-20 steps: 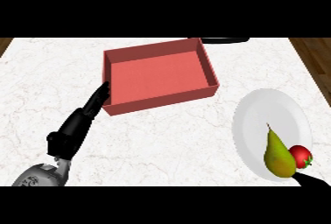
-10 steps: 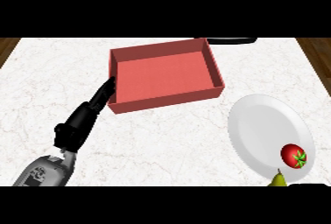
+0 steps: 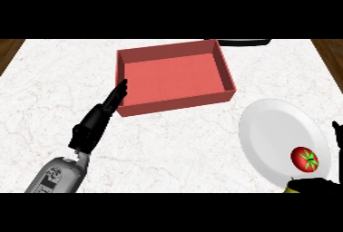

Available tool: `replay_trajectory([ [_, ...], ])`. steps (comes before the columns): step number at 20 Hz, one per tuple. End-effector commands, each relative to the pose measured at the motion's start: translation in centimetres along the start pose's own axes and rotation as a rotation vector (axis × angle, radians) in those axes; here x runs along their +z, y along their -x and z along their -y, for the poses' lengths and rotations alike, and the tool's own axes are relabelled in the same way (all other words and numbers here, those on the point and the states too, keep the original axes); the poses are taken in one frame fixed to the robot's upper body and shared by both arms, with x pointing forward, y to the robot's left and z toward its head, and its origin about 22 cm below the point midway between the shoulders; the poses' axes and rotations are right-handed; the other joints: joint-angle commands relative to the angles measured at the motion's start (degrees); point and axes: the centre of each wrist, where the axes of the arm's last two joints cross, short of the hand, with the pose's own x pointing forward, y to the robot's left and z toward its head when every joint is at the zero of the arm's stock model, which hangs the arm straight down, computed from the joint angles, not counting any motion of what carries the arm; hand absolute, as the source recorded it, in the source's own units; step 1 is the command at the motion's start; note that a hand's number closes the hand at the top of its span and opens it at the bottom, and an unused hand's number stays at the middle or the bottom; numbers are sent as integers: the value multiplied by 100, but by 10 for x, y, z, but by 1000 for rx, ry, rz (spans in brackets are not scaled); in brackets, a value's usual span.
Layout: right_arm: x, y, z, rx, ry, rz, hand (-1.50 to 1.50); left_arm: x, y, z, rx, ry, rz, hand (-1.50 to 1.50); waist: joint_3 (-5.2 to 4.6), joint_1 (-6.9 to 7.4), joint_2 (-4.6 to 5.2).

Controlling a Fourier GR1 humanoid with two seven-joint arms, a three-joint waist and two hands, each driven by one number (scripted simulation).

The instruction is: Pick the tomato from the plate and place it in the cardboard box

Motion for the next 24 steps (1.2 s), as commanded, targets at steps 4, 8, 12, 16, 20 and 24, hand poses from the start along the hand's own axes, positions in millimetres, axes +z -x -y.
replay_trajectory([
  [4,-27,3,-26,20,-53,-166,-150,-1,-9,-7,12,0,5,0,9,41,0],
  [8,-22,3,-13,6,-18,-143,-150,1,0,-3,2,3,-1,0,6,-16,-9],
  [12,-43,1,-31,28,7,-105,-150,4,15,-2,14,16,-1,0,7,5,-3],
  [16,-63,2,-20,36,-5,-120,-150,11,0,-7,7,7,-13,0,8,20,-6],
  [20,-27,19,-50,46,-45,-135,-150,0,7,-7,-8,1,6,0,7,-20,-7],
  [24,-43,24,-47,62,-84,-140,-150,2,11,4,5,3,-15,0,7,-14,-8],
])
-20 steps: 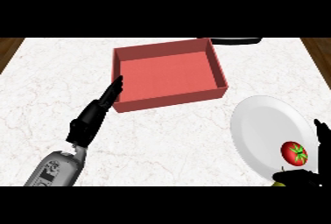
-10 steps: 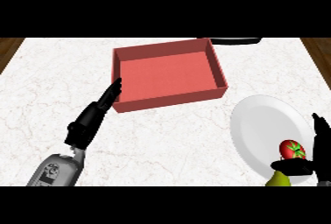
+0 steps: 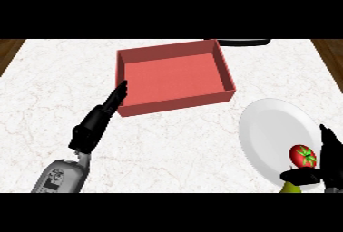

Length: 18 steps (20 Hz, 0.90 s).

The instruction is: Pick the tomato from the plate and place it in the cardboard box

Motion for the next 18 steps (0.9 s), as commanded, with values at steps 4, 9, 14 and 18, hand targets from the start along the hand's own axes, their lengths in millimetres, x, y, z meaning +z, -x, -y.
replay_trajectory([
  [4,-21,11,-9,22,-57,-44,-150,1,-5,-9,-1,17,2,0,0,2,-1],
  [9,-28,7,-21,46,-68,-41,-150,-1,-18,-25,-4,1,12,0,0,5,-2],
  [14,-29,-5,-19,62,-55,-63,-150,-22,-16,1,-6,14,4,0,0,-4,1],
  [18,-24,5,-45,112,-55,-99,-150,-2,6,2,7,3,-6,0,0,3,1],
])
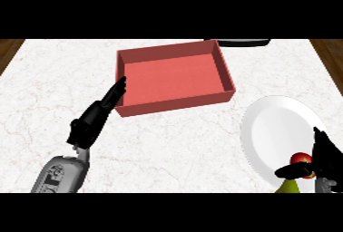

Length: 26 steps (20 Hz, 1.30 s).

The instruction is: Pick the tomato from the plate and place it in the cardboard box

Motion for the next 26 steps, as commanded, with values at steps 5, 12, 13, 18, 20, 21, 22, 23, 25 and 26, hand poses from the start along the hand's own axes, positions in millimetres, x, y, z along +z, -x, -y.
replay_trajectory([
  [5,-13,11,-14,25,-38,4,150,5,5,-12,9,7,-4,0,33,5,21],
  [12,-10,7,-14,92,30,45,150,-3,-9,5,0,-23,-15,0,33,3,18],
  [13,-18,1,-6,108,68,60,150,-9,7,2,5,2,4,0,32,-3,28],
  [18,41,-59,-26,185,113,405,150,-5,-3,7,8,35,2,0,23,165,20],
  [20,80,-97,-34,212,77,697,150,-7,-6,22,12,70,35,0,17,547,44],
  [21,92,-109,-31,258,72,835,150,-9,-6,24,1,102,34,0,14,690,70],
  [22,113,-123,-34,267,68,962,150,-11,-9,20,-5,116,36,0,11,912,92],
  [23,127,-135,-39,294,83,1028,150,-12,-9,26,3,128,54,0,13,817,91],
  [25,165,-157,-44,290,154,1143,150,-10,-6,19,2,88,29,0,19,550,30],
  [26,181,-170,-44,305,205,1172,150,-15,-10,27,12,77,36,0,19,411,29],
])
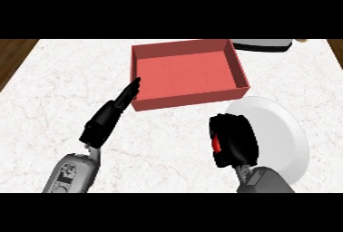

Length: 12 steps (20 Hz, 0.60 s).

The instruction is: Pick the tomato from the plate and place it in the cardboard box

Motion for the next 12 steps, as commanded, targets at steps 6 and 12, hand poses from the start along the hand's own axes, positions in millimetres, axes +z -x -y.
replay_trajectory([
  [6,40,-136,52,-9,165,378,150,2,7,-13,-6,-46,-32,0,32,-387,-20],
  [12,93,-133,112,-121,209,452,150,19,12,-18,-4,-81,-11,0,32,-487,-40],
])
